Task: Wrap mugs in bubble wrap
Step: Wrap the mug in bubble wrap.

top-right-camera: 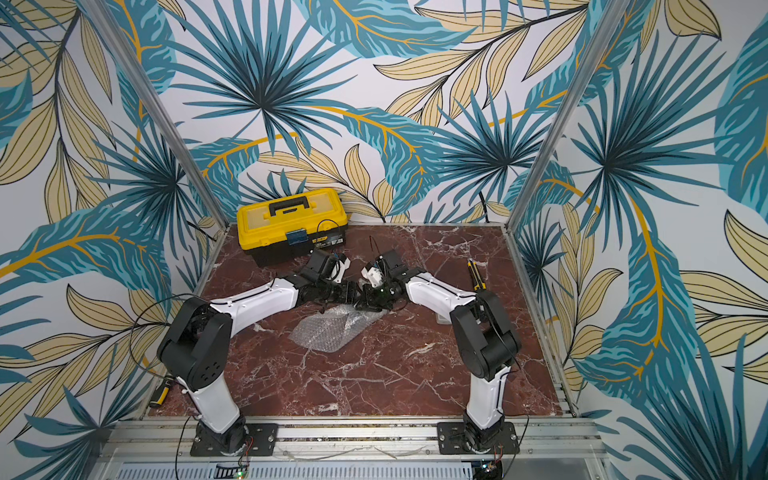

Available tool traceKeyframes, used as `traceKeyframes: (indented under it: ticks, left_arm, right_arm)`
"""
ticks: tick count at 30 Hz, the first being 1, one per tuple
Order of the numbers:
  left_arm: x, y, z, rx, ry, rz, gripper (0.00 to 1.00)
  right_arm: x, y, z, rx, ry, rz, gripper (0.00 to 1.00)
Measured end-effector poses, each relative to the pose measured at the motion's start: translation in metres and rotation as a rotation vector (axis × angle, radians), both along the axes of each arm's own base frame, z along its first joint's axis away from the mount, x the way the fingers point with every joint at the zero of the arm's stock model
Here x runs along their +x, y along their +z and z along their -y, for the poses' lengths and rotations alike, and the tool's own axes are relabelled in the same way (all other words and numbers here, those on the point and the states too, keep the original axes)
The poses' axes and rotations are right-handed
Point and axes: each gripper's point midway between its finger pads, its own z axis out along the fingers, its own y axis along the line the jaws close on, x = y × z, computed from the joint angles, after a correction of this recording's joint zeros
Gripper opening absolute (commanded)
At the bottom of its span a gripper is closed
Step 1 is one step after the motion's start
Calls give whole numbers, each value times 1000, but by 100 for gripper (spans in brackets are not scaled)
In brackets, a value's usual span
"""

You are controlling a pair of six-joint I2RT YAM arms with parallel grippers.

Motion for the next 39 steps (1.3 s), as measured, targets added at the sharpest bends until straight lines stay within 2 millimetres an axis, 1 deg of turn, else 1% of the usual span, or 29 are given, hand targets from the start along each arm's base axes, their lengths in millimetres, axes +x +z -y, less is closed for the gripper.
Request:
traceKeyframes:
  ticks: [5,11,13,16,20,23,26,28,30,32,34,36,39]
  left_arm:
    - [2,-7,1,3,1,-8,69]
    - [3,-14,2,6,1,-15,67]
    - [4,-15,2,6,2,-16,67]
    - [5,-17,1,10,4,-15,66]
    - [4,-23,2,19,4,-23,66]
    - [4,-25,2,22,4,-27,66]
    - [4,-25,2,23,4,-26,65]
    - [4,-25,2,24,5,-26,65]
    - [4,-25,2,25,4,-26,65]
    - [4,-25,2,25,4,-25,65]
    - [4,-25,2,26,5,-24,65]
    - [4,-25,2,27,5,-24,65]
    - [4,-26,2,29,6,-23,65]
  right_arm:
    - [0,0,1,-11,1,-1,0]
    - [-5,0,7,-44,8,-7,29]
    - [-6,5,10,-58,5,1,36]
    - [-12,22,17,-77,3,28,42]
    - [-17,56,26,-102,5,95,50]
    - [-16,77,35,-141,5,150,51]
    - [-7,85,44,-192,1,188,52]
    - [0,83,51,-218,-1,193,52]
    - [10,75,55,-244,0,190,52]
    - [21,64,56,-266,7,178,52]
    - [29,47,53,-285,25,158,51]
    - [32,31,51,-301,44,135,47]
    - [32,10,51,-320,66,98,46]
